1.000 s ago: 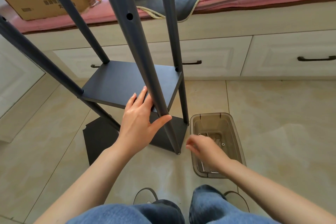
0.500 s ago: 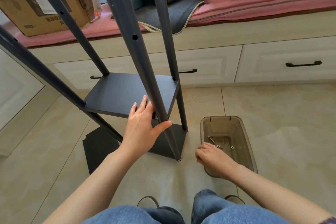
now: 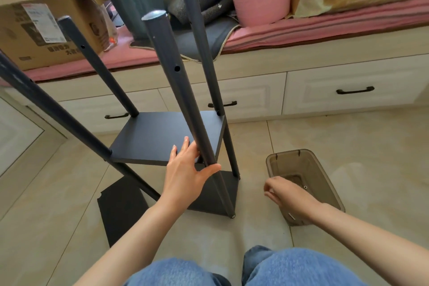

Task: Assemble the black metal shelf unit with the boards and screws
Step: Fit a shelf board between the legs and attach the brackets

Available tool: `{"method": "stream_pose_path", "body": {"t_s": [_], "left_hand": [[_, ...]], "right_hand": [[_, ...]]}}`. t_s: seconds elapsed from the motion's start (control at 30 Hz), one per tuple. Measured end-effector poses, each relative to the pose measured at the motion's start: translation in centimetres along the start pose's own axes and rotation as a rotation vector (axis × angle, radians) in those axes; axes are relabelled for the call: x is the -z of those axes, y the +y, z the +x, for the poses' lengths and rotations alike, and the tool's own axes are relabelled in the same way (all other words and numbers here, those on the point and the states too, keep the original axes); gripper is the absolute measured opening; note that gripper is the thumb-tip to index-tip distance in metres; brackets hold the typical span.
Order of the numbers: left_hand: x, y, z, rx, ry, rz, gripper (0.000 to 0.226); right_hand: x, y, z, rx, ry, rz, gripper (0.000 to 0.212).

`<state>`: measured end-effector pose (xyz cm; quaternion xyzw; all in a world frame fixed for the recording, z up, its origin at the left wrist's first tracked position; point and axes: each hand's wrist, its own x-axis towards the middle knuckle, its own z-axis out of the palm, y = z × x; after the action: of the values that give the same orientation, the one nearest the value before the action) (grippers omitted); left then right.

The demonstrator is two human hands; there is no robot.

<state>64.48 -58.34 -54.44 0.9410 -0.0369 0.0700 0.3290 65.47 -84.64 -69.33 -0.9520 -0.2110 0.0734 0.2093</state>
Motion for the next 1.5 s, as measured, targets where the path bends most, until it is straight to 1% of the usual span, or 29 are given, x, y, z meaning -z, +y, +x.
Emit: {"method": "stream_pose_path", "body": {"t_s": [0.1,0.23,0.3,0.4,0.53,0.63,0.73,0.87,0.97,1.03,1.17,1.3,1.4,1.5], "left_hand": [[0.9,0.8,0.3,0.041,0.005,-0.066,0.057],[3.2,2.0,0.4,0.058,0.018,-0.234,0.051],[4.4,2.4,0.2,0.052,0.057,-0.316,0.048],[6.1,2.4,-0.2,0.040,0.105,-0.425,0.037],[8.5,1.2,-0.9,0.137,0.141,-0.591,0.036],[9.6,-0.5,-2.0,0.205,0.182,-0.692,0.045],[10.3,-2.7,-3.1,0.247,0.227,-0.780,0.056],[11.4,-6.2,-4.3,0.266,0.296,-0.858,0.054],[11.9,-9.0,-5.2,0.289,0.342,-0.909,0.057],[12.0,-10.8,-5.8,0.307,0.385,-0.947,0.055],[11.1,-13.9,-7.1,0.343,0.441,-1.033,0.044],[9.2,-16.5,-8.0,0.435,0.443,-1.098,0.050],[7.5,-17.1,-8.9,0.484,0.450,-1.128,0.054],[5.6,-17.4,-9.8,0.531,0.457,-1.151,0.053]], "right_hand": [[1.5,-2.2,0.6,-0.060,0.115,0.186,0.015],[2.8,-5.5,1.6,-0.087,0.193,0.419,0.008],[3.2,-7.1,2.1,-0.083,0.232,0.495,0.005],[3.6,-8.9,2.9,-0.085,0.268,0.580,0.008],[4.2,-10.3,3.6,-0.142,0.367,0.711,0.010],[4.7,-11.5,4.2,-0.153,0.402,0.727,0.010],[4.7,-13.3,4.9,-0.127,0.359,0.745,0.008],[4.7,-15.9,6.0,-0.098,0.332,0.734,0.007],[4.3,-17.7,6.8,-0.090,0.311,0.677,0.006],[3.9,-18.7,7.5,-0.081,0.288,0.641,0.006],[3.3,-20.0,8.5,-0.067,0.264,0.572,0.005],[2.8,-20.3,9.2,-0.062,0.223,0.515,0.007],[2.7,-20.1,9.5,-0.065,0.199,0.476,0.011],[2.7,-19.3,9.4,-0.076,0.184,0.458,0.005]]}}
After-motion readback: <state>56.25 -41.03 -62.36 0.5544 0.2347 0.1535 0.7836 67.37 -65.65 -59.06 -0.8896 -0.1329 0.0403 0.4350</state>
